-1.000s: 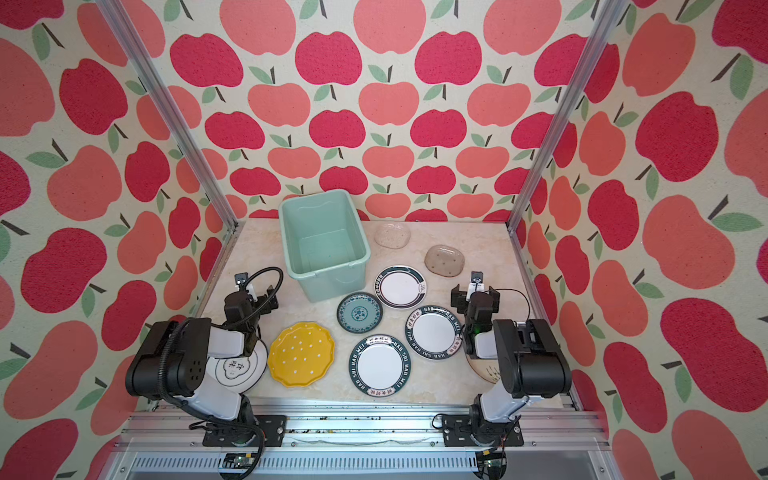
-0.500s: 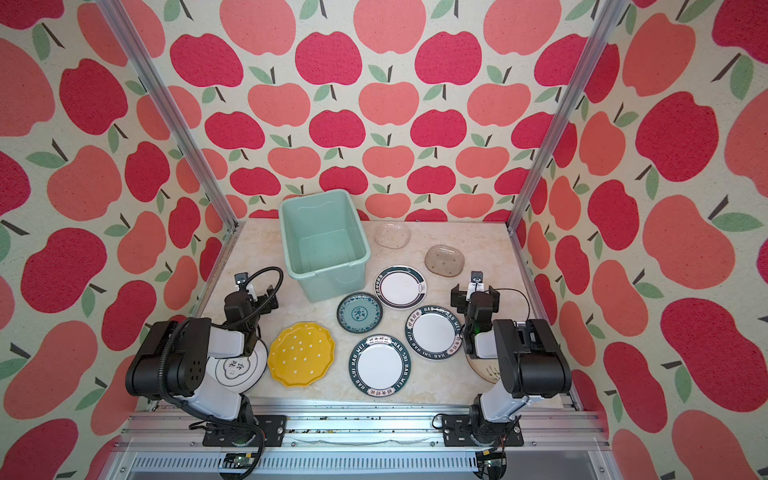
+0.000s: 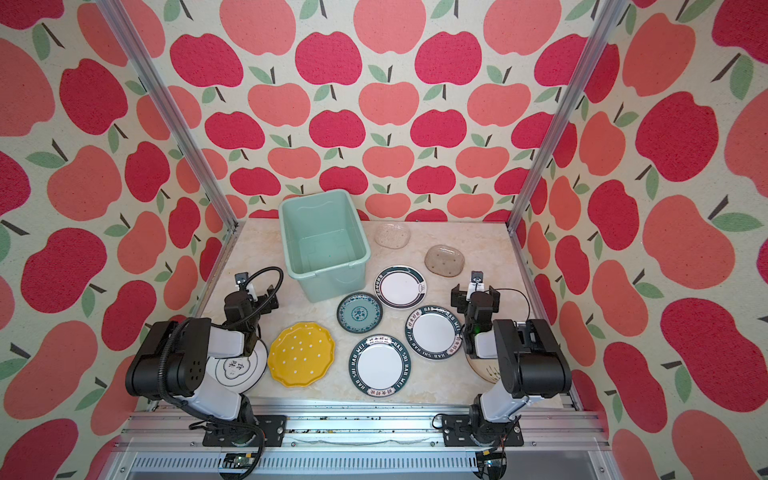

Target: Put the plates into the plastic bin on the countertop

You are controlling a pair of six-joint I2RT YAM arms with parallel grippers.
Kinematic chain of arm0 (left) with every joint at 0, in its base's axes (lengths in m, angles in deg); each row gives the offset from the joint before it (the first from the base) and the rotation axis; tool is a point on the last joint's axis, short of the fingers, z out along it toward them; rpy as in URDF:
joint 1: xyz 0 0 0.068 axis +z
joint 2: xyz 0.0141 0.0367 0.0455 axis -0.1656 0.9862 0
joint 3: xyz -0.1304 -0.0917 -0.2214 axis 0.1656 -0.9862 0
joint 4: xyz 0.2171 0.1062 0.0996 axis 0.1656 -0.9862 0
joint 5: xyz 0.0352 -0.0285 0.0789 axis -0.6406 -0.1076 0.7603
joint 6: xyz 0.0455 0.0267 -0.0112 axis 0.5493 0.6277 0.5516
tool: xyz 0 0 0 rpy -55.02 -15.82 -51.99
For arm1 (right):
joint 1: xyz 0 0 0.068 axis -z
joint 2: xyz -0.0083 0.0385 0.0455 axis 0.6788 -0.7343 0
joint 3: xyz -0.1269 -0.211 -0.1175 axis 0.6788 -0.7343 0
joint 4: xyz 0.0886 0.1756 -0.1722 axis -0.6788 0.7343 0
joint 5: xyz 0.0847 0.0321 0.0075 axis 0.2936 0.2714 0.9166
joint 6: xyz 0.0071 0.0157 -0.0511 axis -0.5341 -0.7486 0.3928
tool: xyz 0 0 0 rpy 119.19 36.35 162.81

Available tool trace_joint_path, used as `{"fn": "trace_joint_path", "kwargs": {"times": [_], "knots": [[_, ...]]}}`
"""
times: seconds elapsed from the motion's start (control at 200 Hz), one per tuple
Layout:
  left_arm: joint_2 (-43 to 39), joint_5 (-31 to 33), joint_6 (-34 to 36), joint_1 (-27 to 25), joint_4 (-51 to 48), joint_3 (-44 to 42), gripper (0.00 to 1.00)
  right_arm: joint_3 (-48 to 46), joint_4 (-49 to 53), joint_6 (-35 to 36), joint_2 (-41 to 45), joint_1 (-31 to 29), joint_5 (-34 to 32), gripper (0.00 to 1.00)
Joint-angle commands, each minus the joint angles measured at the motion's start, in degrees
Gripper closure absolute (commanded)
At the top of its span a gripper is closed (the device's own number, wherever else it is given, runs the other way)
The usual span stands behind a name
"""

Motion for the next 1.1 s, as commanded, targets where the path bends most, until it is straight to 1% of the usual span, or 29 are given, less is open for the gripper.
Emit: {"fn": "trace_joint_path", "kwargs": {"times": [0.0, 0.065, 0.11, 0.155, 0.205, 0.265, 0.31, 0.37, 0.39, 0.435, 0.47, 0.505, 0.555, 0.625, 0.665, 0.715, 0.75, 0.835, 0.896, 0.951, 0.976, 1.046, 1.096], "knots": [[-2.25, 2.04, 1.21, -0.79, 1.68, -0.34, 0.01, -0.36, -2.0, 0.94, 1.28, 0.05, -0.32, 0.01], [-5.44, 3.31, 1.76, -1.62, -2.28, 0.42, 0.01, -1.38, -3.34, 1.99, 2.27, -0.58, 0.42, 0.01], [-8.57, 4.37, 2.2, -2.22, -4.86, 0.58, 0.01, -1.55, -2.29, 3.17, 4.23, -1.92, -2.03, 0.01], [-11.92, 4.46, 2.4, -2.36, -6.94, 0.45, 0.01, -1.26, 0.86, 3.8, 7.15, -2.33, -1.8, 0.01], [-16.6, 4.73, 1.64, -2.33, -10.06, 0.4, 0.01, -0.78, 4.96, 4.39, 11.17, -2.39, 0.02, 0.01], [-22.89, 5.58, -0.23, -2.32, -16.32, 1.13, 0.01, 0.21, 10.99, 4.24, 16.36, -2.39, 1.46, 0.01], [-27.75, 6.15, -2.27, -2.32, -23.22, 3.05, 0.01, 1.55, 16.8, 0.13, 20.36, -2.29, 0.11, 0.01], [-33.19, 7.71, -6.77, -2.32, -36.8, 7.44, 0.01, 3.69, 25.19, -7.6, 25.62, -2.01, -1.55, 0.01], [-34.95, 8.62, -9.22, -2.28, -41.95, 9.17, 0.01, 4.57, 28.73, -9.75, 27.73, -1.65, -0.43, 0.01], [-37.76, 9.47, -16.31, -1.75, -54.24, 13.6, 0.01, 6.58, 35.03, -12.65, 31.69, -0.12, 6.49, 0.01], [-39.4, 7.67, -20.35, -0.94, -60.92, 16.14, 0.01, 7.74, 37.84, -14.09, 33.79, 0.74, 10.96, 0.01], [-41.23, 4.95, -23.83, 0.29, -67.24, 18.48, 0.01, 8.93, 40.38, -15.89, 35.46, 0.94, 13.12, 0.01], [-43.77, -2.35, -25.71, 2.69, -72.36, 20.55, 0.01, 11.1, 44.02, -17.5, 37.2, 0.93, 15.7, 0.01], [-46.97, -13.32, -26.97, 5.24, -74.16, 21.14, 0.01, 15.8, 52.06, -19.78, 38.05, 0.93, 18.64, 0.02], [-47.98, -16.67, -28.08, 5.4, -76.48, 22.19, 0.01, 18.74, 56.93, -21.25, 37.84, 0.86, 20.16, 0.03], [-48.1, -19.18, -29.49, 5.12, -81.69, 24.59, 0.01, 22.0, 62.68, -24.15, 37.18, 0.8, 21.8, 0.05], [-47.61, -20.05, -30.03, 4.71, -86.5, 26.8, 0.01, 23.92, 65.89, -25.98, 36.74, 0.4, 24.33, 0.06], [-45.62, -20.83, -31.84, 2.54, -97.7, 30.99, 0.01, 27.07, 71.82, -30.13, 35.76, -2.7, 26.85, 0.07], [-43.99, -20.09, -33.06, -0.05, -105.76, 33.56, 0.0, 29.05, 75.96, -32.64, 34.66, -6.47, 26.98, 0.07], [-42.6, -19.35, -34.31, -2.74, -112.39, 35.33, 0.0, 30.7, 78.33, -34.37, 33.15, -10.07, 29.25, 0.07], [-41.96, -19.65, -34.39, -3.85, -114.44, 35.97, 0.0, 31.56, 79.56, -35.35, 32.59, -11.79, 29.16, 0.07], [-40.24, -20.06, -34.66, -7.18, -119.5, 37.67, 0.01, 32.22, 80.4, -39.83, 31.5, -18.18, 27.98, 0.07], [-38.77, -20.55, -34.51, -8.76, -123.13, 38.72, 0.01, 31.92, 80.0, -44.79, 30.63, -22.76, 26.95, 0.07]]}}
